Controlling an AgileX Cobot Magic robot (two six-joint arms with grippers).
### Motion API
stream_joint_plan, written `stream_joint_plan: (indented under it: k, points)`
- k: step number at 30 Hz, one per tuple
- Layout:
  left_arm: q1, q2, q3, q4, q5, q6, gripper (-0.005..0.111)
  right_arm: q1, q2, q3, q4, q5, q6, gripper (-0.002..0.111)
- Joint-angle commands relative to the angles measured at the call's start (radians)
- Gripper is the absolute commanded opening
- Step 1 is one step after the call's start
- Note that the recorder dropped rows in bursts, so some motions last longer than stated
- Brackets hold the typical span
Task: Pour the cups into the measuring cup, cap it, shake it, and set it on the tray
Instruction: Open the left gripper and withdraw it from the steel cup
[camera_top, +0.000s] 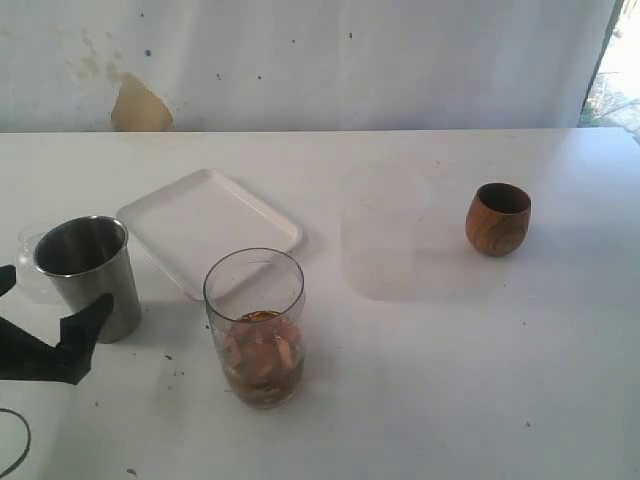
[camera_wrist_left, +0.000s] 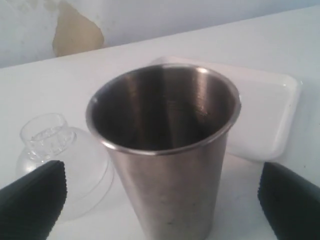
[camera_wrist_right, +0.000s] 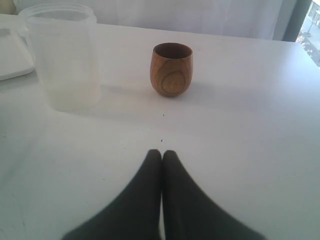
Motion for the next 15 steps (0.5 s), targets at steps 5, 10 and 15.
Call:
stream_joint_plan:
  k: [5, 10, 15]
  points:
    - [-0.002, -0.190, 0.066, -0.016, -0.011, -0.062, 0.105, -0.003, -0.004, 0.007, 0.000, -0.009, 0.010, 0.000]
    - [-0.002, -0.291, 0.058, -0.090, -0.011, -0.168, 0.105, -0.003, -0.004, 0.007, 0.000, -0.009, 0.010, 0.000]
    - [-0.002, -0.370, 0.015, -0.159, -0.011, -0.165, 0.105, -0.003, -0.004, 0.007, 0.000, -0.009, 0.010, 0.000]
